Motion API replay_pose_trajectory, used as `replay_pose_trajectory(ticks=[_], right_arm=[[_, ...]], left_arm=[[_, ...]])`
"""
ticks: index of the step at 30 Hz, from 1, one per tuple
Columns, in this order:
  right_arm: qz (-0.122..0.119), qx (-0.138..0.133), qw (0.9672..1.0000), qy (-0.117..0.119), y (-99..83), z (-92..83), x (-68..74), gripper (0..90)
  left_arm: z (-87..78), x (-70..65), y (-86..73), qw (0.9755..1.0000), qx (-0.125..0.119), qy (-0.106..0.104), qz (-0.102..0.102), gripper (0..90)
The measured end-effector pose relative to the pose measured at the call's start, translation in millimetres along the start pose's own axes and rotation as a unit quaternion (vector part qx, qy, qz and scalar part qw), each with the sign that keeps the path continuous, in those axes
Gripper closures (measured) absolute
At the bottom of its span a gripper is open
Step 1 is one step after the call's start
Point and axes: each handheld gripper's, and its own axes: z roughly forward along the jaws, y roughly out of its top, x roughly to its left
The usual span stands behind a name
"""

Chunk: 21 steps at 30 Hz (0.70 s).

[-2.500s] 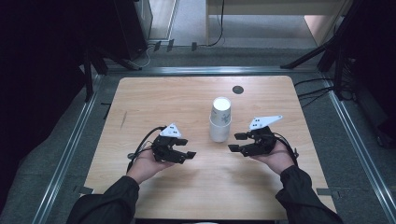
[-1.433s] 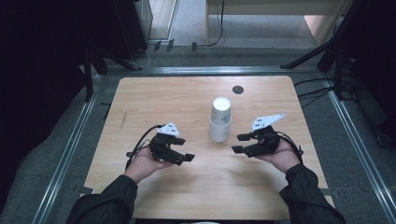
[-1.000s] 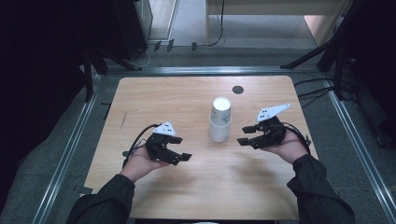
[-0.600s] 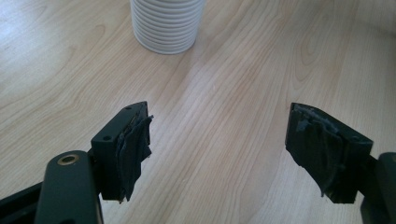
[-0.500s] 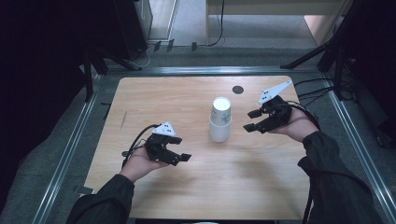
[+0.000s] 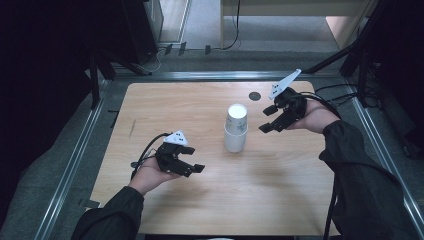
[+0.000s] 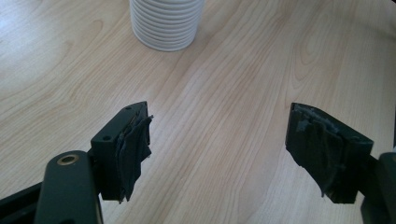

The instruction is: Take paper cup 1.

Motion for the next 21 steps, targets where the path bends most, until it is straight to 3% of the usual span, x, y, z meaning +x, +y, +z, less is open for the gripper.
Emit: replay_pose_trajectory(ticks=[21], right_arm=[[-0.028, 0.025, 0.9991, 0.018, 41.8, 20.5, -6.7, 26.4]], left_arm=[[-2.6, 0.0, 0.3, 0.9999, -0.009, -0.006, -0.002, 22.2]])
